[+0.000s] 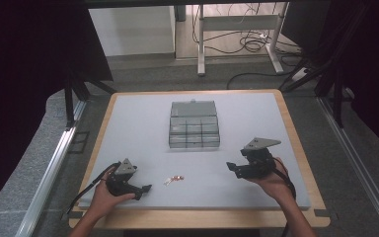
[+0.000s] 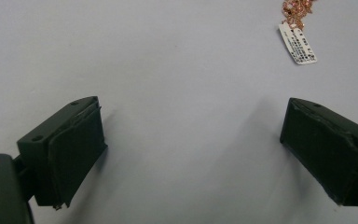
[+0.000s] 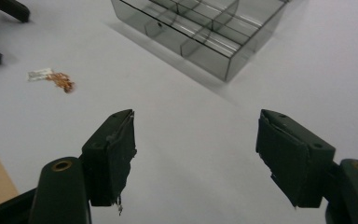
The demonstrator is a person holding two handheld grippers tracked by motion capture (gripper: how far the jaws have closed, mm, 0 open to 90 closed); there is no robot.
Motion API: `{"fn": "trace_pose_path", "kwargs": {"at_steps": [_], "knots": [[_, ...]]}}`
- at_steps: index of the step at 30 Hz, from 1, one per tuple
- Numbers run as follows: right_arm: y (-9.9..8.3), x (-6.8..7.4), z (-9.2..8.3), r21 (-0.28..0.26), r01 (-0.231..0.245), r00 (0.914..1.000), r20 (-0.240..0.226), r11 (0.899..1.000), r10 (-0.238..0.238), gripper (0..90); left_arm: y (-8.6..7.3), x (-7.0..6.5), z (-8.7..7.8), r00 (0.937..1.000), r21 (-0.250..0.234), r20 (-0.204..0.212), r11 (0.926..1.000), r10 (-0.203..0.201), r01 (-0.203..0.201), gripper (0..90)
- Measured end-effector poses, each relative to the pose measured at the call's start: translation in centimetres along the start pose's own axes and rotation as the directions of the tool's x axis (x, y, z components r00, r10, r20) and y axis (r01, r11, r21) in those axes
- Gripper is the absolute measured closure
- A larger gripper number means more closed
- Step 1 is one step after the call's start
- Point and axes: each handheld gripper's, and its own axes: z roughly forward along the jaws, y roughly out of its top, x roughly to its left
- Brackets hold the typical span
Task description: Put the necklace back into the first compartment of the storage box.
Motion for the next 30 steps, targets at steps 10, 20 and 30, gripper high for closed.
{"fn": "trace_pose_path", "kwargs": {"at_steps": [10,20,30], "knots": [[2.0,1.8,0.2,0.027,0.062,0.9976,-0.033,0.998,-0.061,30.7,0.0,0.0,0.0,1.0,0.002,-0.003,1.0,0.001,-0.001,6.1],[3.1,5.1,2.7,0.091,0.139,0.9851,-0.115,0.986,-0.128,34.5,0.0,0.0,0.0,1.0,0.001,-0.004,1.0,0.0,0.0,6.1],[3.6,7.6,5.6,0.149,0.2,0.9697,-0.171,0.968,-0.174,38.4,0.0,0.0,0.0,1.0,0.001,-0.004,1.0,0.0,0.0,6.1]]}}
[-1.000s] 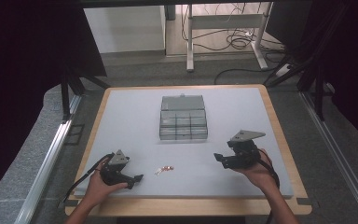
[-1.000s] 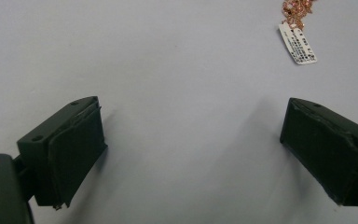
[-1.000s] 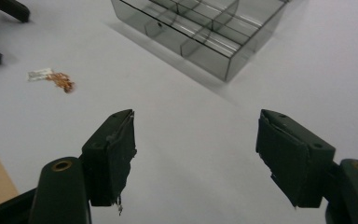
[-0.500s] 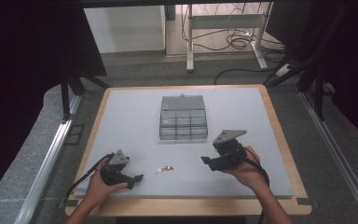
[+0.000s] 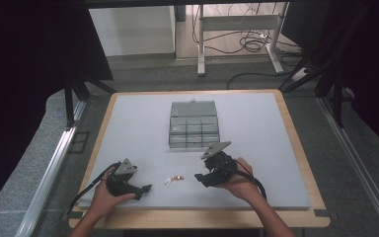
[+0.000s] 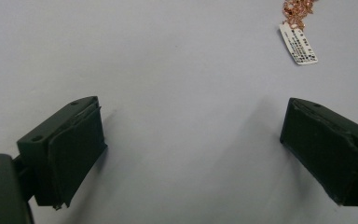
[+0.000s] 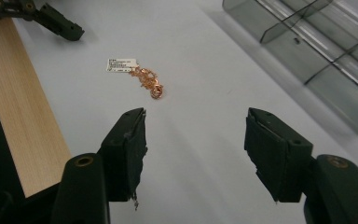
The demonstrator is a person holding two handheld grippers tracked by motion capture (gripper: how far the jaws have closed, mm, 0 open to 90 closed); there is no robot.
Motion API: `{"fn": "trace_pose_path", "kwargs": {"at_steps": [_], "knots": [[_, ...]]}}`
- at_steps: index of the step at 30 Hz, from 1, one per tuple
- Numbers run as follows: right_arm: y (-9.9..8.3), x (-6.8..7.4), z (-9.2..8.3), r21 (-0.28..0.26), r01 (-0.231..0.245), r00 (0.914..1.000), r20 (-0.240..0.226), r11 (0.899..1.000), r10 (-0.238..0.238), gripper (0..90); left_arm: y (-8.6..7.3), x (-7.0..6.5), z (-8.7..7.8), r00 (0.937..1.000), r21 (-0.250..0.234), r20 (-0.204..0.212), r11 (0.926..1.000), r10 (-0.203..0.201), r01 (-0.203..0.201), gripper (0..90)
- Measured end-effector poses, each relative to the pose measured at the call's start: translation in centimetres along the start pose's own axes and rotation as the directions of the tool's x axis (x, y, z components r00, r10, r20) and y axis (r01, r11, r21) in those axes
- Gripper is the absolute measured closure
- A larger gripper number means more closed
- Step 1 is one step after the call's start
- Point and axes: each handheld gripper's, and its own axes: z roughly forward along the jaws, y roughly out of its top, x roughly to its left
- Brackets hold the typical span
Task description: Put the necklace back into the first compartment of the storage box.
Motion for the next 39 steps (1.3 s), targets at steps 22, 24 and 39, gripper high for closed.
{"fn": "trace_pose_path", "kwargs": {"at_steps": [22,24,39], "knots": [[1.8,1.7,4.4,0.086,0.072,0.996,-0.058,0.994,-0.067,44.6,0.0,0.0,0.0,1.0,0.0,-0.001,1.0,-0.003,0.003,6.2],[2.0,1.7,4.9,0.098,0.071,0.9959,-0.063,0.993,-0.065,46.0,0.0,0.0,0.0,1.0,0.0,-0.002,1.0,-0.001,0.001,6.1],[3.6,2.1,7.8,0.18,0.095,0.9933,-0.082,0.979,-0.081,56.5,0.0,0.0,0.0,1.0,0.002,0.0,1.0,0.002,-0.002,6.2]]}}
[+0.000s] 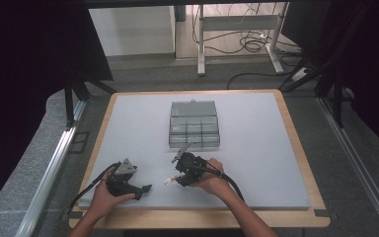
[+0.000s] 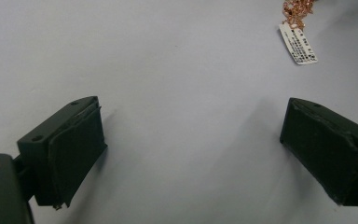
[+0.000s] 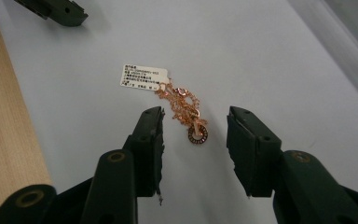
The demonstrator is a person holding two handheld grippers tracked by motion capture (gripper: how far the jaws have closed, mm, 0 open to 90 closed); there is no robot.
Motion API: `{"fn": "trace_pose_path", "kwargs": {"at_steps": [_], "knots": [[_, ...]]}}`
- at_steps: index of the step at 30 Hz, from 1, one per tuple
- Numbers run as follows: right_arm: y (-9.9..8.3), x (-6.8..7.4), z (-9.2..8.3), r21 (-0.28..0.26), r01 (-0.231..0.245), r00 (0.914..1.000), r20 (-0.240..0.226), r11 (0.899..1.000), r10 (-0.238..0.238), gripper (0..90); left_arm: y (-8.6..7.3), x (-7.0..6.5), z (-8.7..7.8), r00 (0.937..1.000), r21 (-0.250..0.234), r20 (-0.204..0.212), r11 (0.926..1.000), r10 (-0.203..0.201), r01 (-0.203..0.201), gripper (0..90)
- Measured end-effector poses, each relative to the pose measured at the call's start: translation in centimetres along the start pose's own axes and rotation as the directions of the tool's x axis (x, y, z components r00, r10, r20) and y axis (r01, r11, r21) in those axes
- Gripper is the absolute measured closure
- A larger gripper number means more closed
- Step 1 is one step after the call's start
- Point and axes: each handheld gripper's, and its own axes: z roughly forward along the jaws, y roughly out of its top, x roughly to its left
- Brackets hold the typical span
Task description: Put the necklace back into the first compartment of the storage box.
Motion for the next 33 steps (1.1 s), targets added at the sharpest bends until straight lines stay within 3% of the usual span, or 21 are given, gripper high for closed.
{"fn": "trace_pose_path", "kwargs": {"at_steps": [11,16,20,33], "knots": [[0.3,-0.2,1.0,0.072,0.005,0.9997,0.025,0.997,-0.007,64.6,0.0,0.0,0.0,1.0,0.0,0.001,1.0,0.001,-0.001,6.1],[0.7,-0.2,1.2,0.074,0.005,0.9996,0.027,0.997,-0.007,68.6,0.0,0.0,0.0,1.0,0.0,0.001,1.0,0.001,-0.001,6.1],[0.8,-0.2,1.3,0.085,0.004,0.9997,0.023,0.996,-0.006,77.9,0.0,0.0,0.0,1.0,0.0,0.001,1.0,0.001,-0.001,6.2],[0.7,-0.2,1.2,0.077,-0.002,1.0,-0.002,0.997,0.002,84.2,0.0,0.0,0.0,1.0,0.0,0.001,1.0,0.001,-0.001,6.1]]}}
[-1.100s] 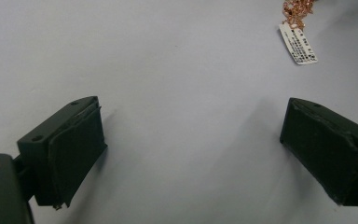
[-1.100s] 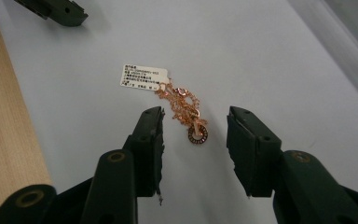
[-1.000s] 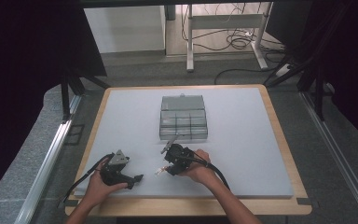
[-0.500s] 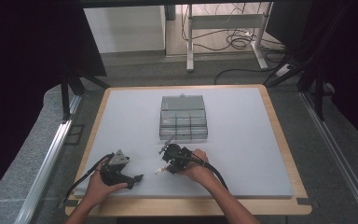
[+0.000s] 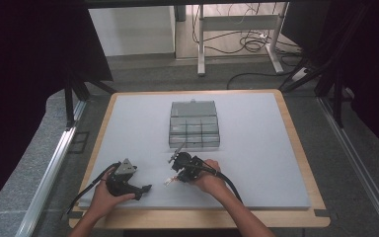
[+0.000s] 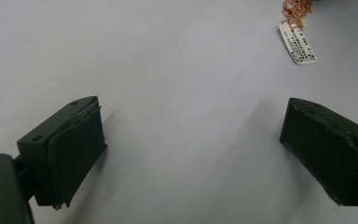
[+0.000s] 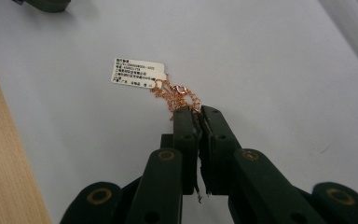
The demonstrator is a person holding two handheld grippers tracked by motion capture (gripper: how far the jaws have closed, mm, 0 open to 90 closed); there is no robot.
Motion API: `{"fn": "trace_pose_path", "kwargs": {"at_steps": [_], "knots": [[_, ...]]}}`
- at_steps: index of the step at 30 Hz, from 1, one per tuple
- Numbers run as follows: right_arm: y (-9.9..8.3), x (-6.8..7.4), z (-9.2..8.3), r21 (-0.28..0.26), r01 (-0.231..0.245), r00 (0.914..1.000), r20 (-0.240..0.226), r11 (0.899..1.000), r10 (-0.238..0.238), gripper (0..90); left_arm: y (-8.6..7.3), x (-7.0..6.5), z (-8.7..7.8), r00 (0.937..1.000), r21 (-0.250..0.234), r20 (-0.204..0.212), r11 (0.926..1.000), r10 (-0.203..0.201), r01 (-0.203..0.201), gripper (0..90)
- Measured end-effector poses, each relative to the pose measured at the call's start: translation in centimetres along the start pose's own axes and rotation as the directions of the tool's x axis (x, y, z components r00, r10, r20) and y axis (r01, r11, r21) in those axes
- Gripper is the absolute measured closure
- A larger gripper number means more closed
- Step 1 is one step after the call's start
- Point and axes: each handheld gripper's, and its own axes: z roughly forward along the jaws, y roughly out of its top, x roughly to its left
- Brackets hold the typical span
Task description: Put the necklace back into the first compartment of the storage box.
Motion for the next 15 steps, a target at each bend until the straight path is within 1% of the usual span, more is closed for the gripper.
{"fn": "trace_pose_path", "kwargs": {"at_steps": [9,10,11,15], "knots": [[-0.1,-0.5,-0.8,-0.042,-0.034,0.9991,-0.027,0.999,0.033,85.3,0.0,0.0,0.0,1.0,-0.002,0.0,1.0,-0.003,0.003,6.1],[-0.1,-0.6,-1.1,-0.057,-0.041,0.9987,-0.033,0.998,0.039,85.3,0.0,0.0,0.0,1.0,-0.002,0.0,1.0,-0.003,0.003,6.1],[-0.1,-0.6,-1.1,-0.057,-0.041,0.9987,-0.033,0.998,0.039,85.3,0.0,0.0,0.0,1.0,-0.002,0.0,1.0,-0.003,0.003,6.1],[0.0,-0.8,-2.2,-0.095,-0.05,0.9981,-0.041,0.994,0.046,85.3,0.0,0.0,0.0,1.0,-0.002,0.0,1.0,-0.002,0.002,6.1]]}}
